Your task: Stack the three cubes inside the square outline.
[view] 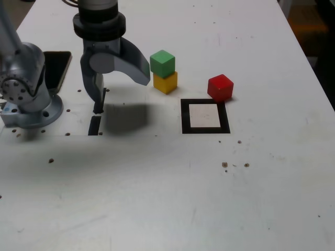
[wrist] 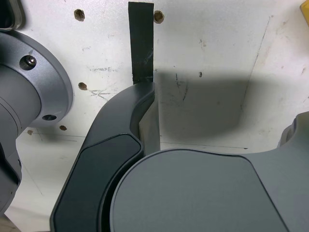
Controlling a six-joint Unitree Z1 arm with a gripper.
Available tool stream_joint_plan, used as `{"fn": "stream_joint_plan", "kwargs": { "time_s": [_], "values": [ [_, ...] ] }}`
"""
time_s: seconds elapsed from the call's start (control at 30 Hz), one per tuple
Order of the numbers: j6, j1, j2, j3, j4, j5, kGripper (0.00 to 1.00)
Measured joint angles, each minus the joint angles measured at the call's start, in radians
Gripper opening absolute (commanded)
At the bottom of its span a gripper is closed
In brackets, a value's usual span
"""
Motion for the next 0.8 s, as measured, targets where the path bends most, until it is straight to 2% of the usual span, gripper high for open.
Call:
{"fn": "stream_joint_plan", "kwargs": {
  "time_s": [0.53,0.8],
  "values": [
    [0.000,0.009,0.000,0.004,0.008,0.000,0.99],
    [0.000,0.010,0.010,-0.011,0.057,0.007,0.98]
  ]
}}
